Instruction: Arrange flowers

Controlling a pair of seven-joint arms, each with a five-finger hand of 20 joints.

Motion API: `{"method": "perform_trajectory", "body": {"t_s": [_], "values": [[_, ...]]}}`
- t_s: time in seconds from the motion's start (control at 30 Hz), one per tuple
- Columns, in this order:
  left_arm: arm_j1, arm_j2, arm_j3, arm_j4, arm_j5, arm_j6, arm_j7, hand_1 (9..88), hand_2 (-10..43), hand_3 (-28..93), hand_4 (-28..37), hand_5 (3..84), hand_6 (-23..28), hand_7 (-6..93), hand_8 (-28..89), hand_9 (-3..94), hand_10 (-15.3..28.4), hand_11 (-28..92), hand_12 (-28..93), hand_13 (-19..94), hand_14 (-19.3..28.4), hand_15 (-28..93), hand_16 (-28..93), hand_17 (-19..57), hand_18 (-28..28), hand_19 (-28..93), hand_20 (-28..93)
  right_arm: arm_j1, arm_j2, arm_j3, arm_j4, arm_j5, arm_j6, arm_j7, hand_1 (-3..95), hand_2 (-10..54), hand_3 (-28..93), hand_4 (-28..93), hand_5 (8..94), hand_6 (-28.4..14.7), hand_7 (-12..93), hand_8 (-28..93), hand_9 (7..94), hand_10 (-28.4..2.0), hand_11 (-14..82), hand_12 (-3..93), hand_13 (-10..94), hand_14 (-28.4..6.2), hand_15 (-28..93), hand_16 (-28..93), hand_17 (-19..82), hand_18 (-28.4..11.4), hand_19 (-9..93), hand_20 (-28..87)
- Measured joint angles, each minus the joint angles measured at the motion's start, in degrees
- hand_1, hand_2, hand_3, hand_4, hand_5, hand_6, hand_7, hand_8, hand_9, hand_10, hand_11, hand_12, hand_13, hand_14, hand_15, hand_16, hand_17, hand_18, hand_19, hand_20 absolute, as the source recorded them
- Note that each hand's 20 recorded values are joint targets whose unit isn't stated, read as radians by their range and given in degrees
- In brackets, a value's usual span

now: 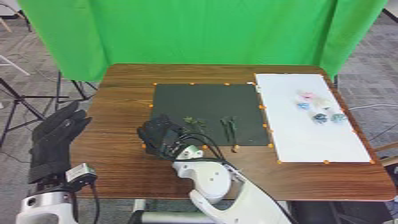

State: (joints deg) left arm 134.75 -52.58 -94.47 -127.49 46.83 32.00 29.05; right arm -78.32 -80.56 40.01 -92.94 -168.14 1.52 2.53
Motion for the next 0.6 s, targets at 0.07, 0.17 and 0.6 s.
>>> {"method": "perform_trajectory", "body": {"t_s": [0.07,0.17,0.6], "values": [[-0.3,0.02,0.12,0.09,0.00,-0.07,-0.01,25.8,6.4,83,-19.2,40.1,10.5,15.8,-11,34.2,19.8,36,6,23,26.6,63,-17,-9.2,21.1,59,1,1.3,0.5,-1.4,0.4,0.0,0.2,1.5,51.4,-5.8,77,-28,79.1,-0.5,27,6,86.5,-7.5,27.1,31.8,83,-2.5,67,21,44,-18.0,93,2],[-0.6,0.02,0.28,0.20,0.01,-0.28,-0.11,25.8,6.4,83,-19.2,40.1,10.5,15.9,-11,34.2,19.9,36,6,23,26.6,63,-17,-9.2,21.1,59,1,3.2,1.1,-3.4,0.9,0.0,0.4,3.7,51.3,-5.8,77,-28,79.2,-0.4,27,6,86.5,-7.5,27.1,31.7,83,-2.6,67,21,44,-18.0,93,1],[-1.8,0.00,0.99,0.45,0.25,-0.83,-0.42,25.9,6.3,84,-19.2,40.2,10.6,15.7,-11,34.1,19.9,36,6,23,26.5,63,-17,-9.2,21.1,59,1,11.4,4.6,-12.7,2.6,3.1,1.9,16.2,49.0,-9.4,76,-28,75.1,-2.8,26,6,82.5,-8.7,22.8,35.2,78,-4.9,67,21,40,-19.2,93,-3]]}}
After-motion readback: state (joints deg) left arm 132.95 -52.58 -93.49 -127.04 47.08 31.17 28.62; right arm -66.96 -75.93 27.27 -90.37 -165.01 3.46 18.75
